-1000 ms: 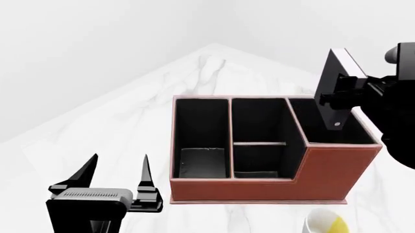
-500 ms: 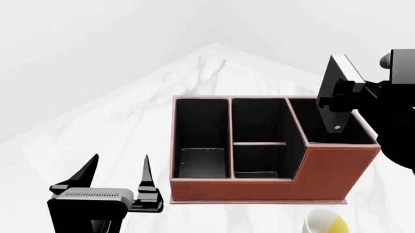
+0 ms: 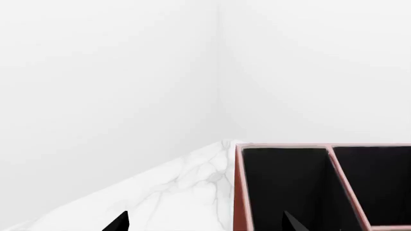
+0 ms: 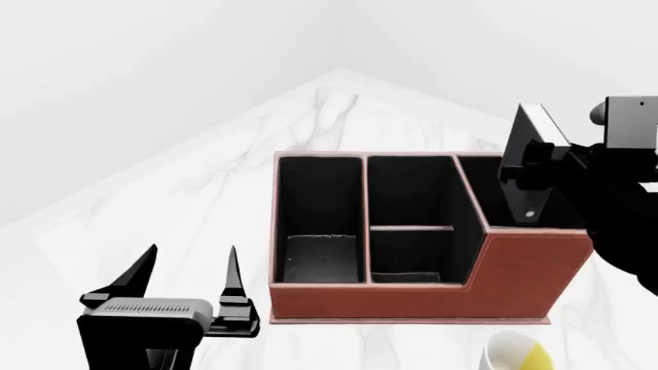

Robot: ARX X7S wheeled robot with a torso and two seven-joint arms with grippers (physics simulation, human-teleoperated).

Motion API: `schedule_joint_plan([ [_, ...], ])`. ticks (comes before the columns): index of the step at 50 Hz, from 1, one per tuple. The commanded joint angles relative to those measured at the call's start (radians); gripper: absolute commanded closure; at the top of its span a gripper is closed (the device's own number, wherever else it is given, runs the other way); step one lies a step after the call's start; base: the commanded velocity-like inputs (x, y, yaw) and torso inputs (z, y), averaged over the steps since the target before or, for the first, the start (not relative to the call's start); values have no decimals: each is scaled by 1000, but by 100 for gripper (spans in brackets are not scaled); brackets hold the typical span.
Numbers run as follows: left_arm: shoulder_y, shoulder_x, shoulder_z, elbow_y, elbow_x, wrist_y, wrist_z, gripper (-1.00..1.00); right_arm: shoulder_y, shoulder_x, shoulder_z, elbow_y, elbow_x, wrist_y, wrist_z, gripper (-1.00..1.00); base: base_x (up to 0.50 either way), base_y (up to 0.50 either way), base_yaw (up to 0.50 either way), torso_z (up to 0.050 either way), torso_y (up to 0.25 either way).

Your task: Pick up the book and place it in the right compartment of the caddy.

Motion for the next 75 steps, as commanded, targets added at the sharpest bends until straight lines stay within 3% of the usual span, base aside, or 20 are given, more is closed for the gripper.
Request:
schedule_joint_plan([
  [1,-1,-2,2,-1,-1,0,-3,-100,-5,-5,14,12,-59,-20,-18,100,0,0,0,0,10],
  [75,-4,-13,16,-14,-9,17,-14,-100,-63,-67,-19,233,-161,-154,-87,100,0,0,0,0,2],
])
